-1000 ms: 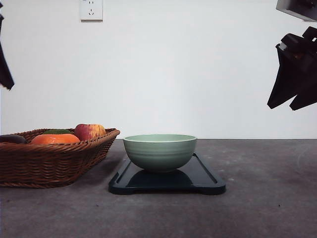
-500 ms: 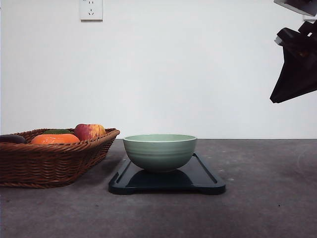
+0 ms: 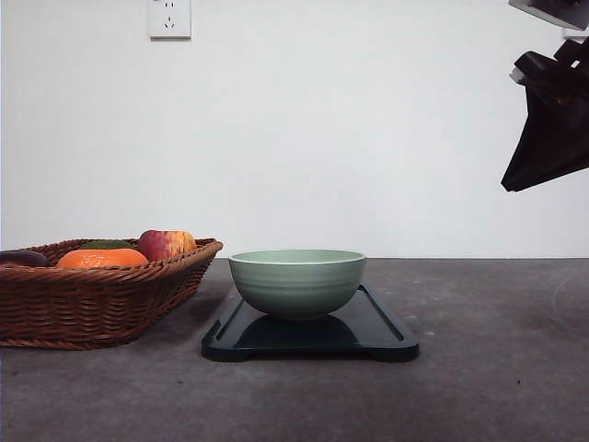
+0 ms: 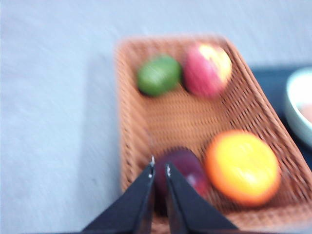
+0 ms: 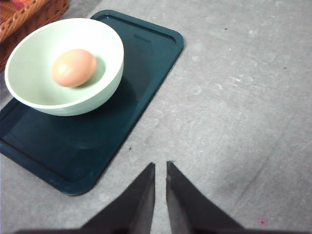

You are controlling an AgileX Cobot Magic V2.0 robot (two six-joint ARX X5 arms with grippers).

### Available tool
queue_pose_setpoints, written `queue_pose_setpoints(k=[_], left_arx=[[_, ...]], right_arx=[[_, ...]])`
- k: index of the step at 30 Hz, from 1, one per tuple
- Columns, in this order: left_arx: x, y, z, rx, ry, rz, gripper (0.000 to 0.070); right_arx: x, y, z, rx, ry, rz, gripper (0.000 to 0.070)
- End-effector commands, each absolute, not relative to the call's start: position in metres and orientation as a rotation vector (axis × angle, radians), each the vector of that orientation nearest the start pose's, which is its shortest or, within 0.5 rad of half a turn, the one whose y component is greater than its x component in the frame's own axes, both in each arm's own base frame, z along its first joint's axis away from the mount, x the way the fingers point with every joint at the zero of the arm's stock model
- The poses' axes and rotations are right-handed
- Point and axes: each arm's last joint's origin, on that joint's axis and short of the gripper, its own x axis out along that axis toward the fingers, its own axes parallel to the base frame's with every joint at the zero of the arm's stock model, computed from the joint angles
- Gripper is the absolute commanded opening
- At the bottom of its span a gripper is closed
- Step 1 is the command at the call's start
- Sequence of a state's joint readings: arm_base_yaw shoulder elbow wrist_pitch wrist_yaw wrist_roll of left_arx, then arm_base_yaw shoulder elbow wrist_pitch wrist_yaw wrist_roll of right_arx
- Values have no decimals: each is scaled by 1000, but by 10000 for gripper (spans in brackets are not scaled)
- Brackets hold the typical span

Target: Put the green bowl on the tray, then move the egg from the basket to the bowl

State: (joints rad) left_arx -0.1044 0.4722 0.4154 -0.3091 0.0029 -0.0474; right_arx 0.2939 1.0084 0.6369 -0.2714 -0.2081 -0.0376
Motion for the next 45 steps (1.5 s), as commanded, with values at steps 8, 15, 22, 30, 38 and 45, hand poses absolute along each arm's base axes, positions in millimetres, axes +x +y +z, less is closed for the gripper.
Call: queue_pose_setpoints(k=[8, 15, 22, 30, 38, 45], left_arx=[[96, 0, 181, -69, 164, 28, 29], [94, 3, 158, -71, 150, 62, 29], [96, 3, 150, -68, 173, 71, 29], [96, 3, 150, -69, 175, 71, 29], [96, 3, 150, -69, 175, 71, 29], [96, 3, 150, -69, 174, 71, 29]], right_arx=[[197, 67, 238, -62, 629, 502, 33], [197, 67, 238, -62, 627, 502, 34], [198, 67, 238, -62, 623, 502, 33], [198, 67, 238, -62, 623, 503, 34], [198, 67, 238, -62, 623, 503, 34], [184, 61, 252, -203, 495, 506, 33]])
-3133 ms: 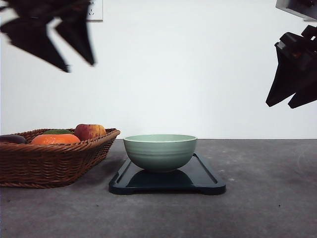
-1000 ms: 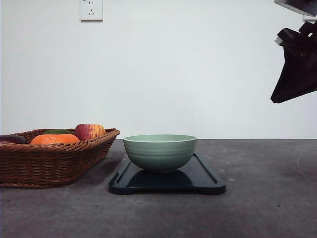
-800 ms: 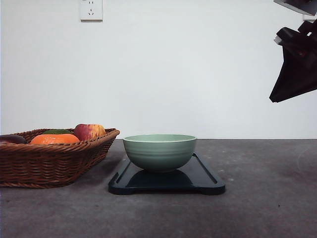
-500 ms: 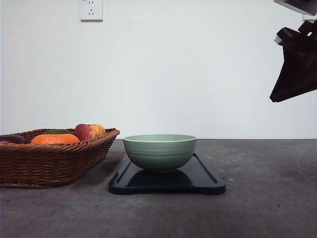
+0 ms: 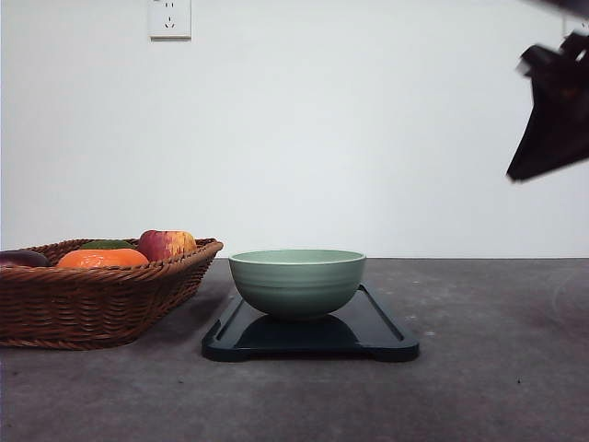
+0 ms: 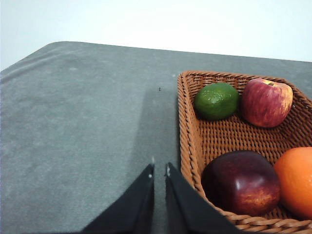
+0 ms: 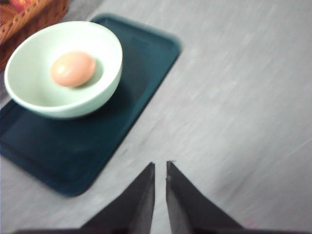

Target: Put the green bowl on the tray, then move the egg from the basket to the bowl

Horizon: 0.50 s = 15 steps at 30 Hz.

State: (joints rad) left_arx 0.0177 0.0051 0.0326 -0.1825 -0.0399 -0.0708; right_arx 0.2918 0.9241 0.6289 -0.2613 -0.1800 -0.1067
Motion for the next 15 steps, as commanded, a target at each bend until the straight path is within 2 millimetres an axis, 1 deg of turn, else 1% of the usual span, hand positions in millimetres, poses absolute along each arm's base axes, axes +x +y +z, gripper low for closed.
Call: queue_pose_setpoints(k=[1, 4, 7, 11, 15], left_arx=[[96, 3, 150, -69, 174, 71, 29], [96, 3, 150, -69, 174, 71, 29], [96, 3, 150, -69, 174, 71, 29], [96, 3, 150, -69, 174, 71, 29], [96, 3, 150, -69, 174, 71, 29]], right_arx=[[180, 58, 252, -210, 462, 492, 33], [167, 47, 244, -204, 356, 431, 34], [150, 36, 224, -187, 248, 373, 34], [127, 21, 195, -137, 126, 247, 33], [112, 13, 175, -85, 63, 176, 34]])
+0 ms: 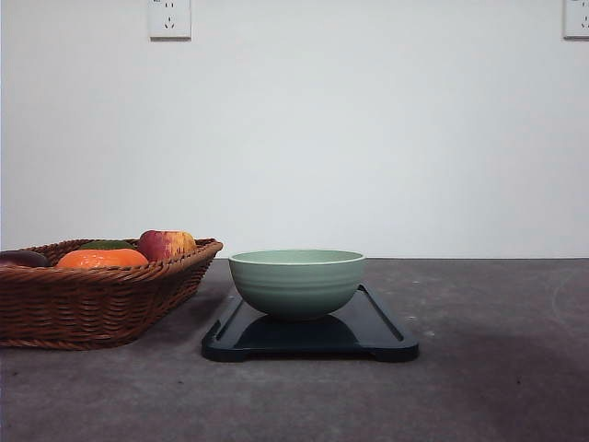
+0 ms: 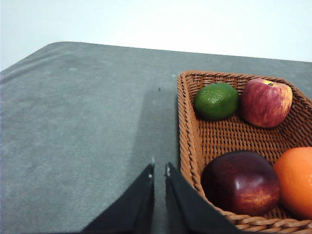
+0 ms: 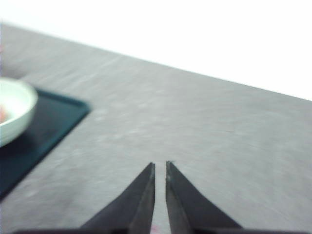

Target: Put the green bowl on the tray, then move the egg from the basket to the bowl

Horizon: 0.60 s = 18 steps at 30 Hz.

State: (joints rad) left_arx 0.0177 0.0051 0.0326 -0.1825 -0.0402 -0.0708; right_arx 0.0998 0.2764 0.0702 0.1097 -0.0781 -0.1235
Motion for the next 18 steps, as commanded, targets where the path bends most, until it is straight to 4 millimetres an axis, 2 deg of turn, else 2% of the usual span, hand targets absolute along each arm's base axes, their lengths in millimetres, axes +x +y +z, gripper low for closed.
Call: queue_pose_setpoints(k=[1, 4, 18], left_arx=[[96, 3, 150, -69, 174, 71, 29], [96, 3, 150, -69, 174, 71, 29], [95, 3, 150, -69, 174, 71, 29]], right_arx=[[110, 12, 170, -72, 50, 165, 34], [104, 10, 163, -49, 56, 142, 33], [97, 8, 163, -6, 32, 102, 33]])
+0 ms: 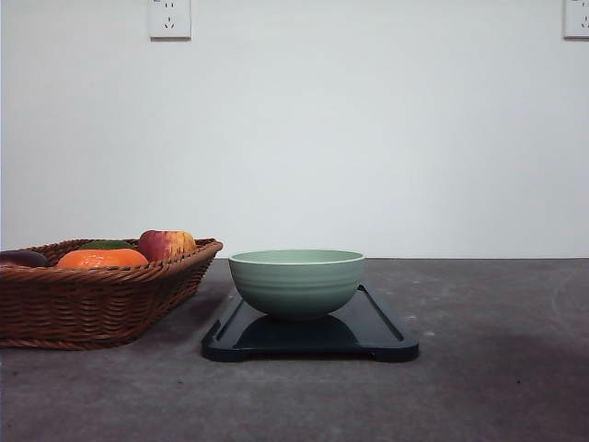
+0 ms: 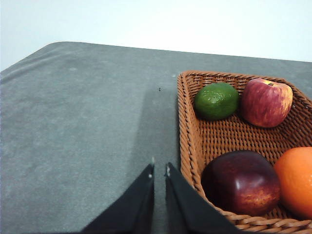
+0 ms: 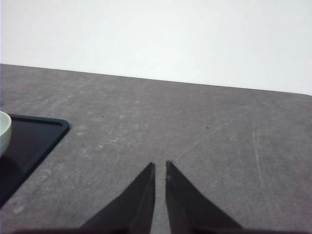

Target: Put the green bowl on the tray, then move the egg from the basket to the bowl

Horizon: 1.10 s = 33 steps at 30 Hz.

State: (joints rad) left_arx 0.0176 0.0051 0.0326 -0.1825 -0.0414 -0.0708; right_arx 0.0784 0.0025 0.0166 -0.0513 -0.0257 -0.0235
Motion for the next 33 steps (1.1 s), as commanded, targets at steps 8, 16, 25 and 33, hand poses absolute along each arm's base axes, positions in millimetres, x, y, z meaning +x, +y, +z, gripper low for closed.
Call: queue_pose_setpoints(k=[8, 16, 25, 33], left_arx=[[95, 3, 150, -69, 174, 71, 29], [95, 3, 150, -69, 174, 71, 29], [95, 3, 150, -69, 174, 71, 29], [95, 3, 150, -69, 174, 71, 29]], right_arx=[[97, 8, 164, -6, 29, 103, 33], [97, 8, 164, -5, 29, 104, 33], [97, 8, 164, -6, 29, 104, 33], [97, 8, 164, -5, 29, 104, 33]])
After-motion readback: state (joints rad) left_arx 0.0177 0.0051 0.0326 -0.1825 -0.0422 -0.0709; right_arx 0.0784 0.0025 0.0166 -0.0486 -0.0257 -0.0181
